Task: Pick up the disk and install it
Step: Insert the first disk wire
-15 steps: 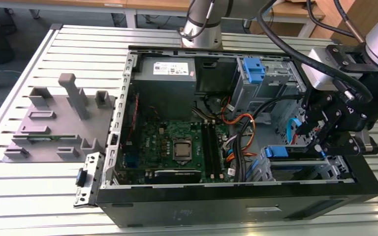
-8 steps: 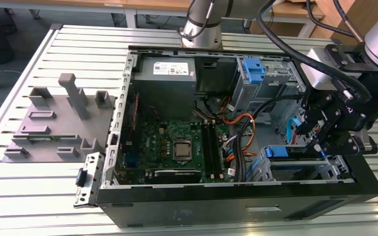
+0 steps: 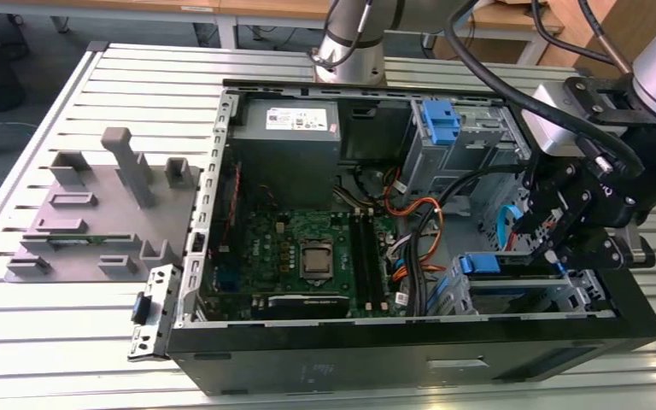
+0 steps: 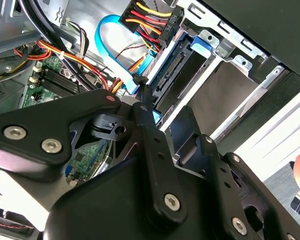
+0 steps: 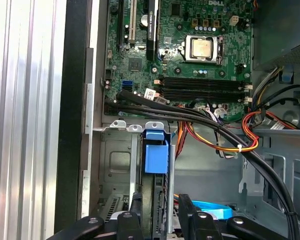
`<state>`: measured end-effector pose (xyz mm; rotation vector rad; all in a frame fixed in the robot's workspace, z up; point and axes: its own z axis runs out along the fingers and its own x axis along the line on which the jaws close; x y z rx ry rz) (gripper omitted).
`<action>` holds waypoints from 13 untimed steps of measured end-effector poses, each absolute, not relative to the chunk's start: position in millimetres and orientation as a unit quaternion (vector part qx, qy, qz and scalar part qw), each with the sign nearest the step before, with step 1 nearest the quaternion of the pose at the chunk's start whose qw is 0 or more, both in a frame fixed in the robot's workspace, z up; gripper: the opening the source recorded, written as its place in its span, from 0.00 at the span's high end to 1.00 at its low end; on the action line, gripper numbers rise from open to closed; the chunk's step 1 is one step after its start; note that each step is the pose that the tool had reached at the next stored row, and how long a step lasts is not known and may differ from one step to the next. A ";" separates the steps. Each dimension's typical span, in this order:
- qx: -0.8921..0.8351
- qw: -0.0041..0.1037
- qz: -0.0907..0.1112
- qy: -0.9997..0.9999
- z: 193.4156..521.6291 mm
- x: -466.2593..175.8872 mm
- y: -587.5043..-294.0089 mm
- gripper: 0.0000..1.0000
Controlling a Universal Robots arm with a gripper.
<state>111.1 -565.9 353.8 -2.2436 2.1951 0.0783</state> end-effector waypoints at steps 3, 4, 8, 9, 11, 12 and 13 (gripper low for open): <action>-0.715 0.001 0.025 0.699 353.9 111.1 -564.8 0.58; -0.715 0.001 0.025 0.699 353.8 111.1 -563.9 0.58; -0.715 0.001 0.025 0.699 354.5 111.1 -561.5 0.58; -0.715 0.001 0.025 0.699 355.6 111.1 -561.5 0.58; -0.715 0.001 0.025 0.699 358.8 111.1 -561.4 0.58; -0.715 0.001 0.025 0.699 360.8 111.1 -561.4 0.58; -0.715 0.001 0.025 0.699 362.8 111.1 -561.4 0.58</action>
